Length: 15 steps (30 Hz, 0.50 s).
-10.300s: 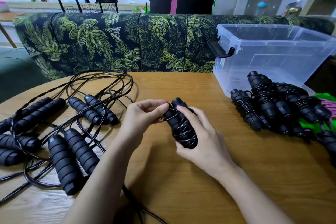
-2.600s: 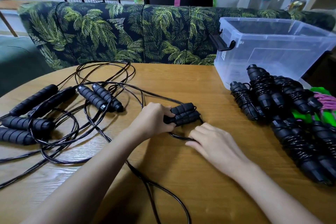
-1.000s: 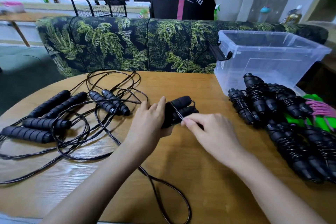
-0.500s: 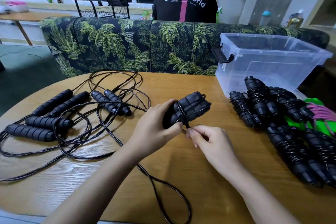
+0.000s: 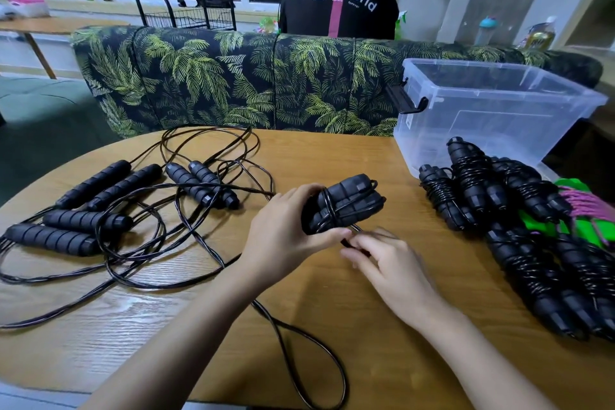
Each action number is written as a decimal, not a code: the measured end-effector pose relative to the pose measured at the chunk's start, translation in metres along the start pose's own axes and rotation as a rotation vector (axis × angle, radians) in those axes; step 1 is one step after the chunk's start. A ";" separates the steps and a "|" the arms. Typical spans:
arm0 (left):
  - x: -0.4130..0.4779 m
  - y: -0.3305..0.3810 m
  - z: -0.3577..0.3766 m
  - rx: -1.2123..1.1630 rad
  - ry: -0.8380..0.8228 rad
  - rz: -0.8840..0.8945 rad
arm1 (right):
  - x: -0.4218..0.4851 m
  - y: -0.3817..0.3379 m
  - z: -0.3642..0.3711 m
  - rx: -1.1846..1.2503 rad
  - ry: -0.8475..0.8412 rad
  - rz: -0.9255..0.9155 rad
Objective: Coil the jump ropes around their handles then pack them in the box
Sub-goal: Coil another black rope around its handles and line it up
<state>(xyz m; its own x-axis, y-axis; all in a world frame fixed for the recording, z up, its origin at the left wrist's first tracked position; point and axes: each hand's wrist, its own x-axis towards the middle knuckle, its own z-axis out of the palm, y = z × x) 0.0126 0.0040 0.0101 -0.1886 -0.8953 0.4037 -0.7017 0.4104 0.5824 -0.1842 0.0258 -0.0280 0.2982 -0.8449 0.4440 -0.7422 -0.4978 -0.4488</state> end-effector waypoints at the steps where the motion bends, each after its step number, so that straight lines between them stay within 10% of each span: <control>1: 0.001 -0.002 -0.001 0.021 -0.002 -0.006 | -0.001 0.006 0.000 -0.063 0.000 -0.058; 15: 0.013 -0.027 0.005 0.388 0.193 0.296 | 0.006 0.073 -0.013 -0.489 0.095 -0.406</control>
<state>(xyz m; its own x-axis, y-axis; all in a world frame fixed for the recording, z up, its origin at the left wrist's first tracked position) 0.0254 -0.0191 -0.0037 -0.3131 -0.6876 0.6551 -0.8475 0.5136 0.1340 -0.2445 -0.0127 -0.0481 0.5751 -0.5755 0.5814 -0.7760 -0.6089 0.1648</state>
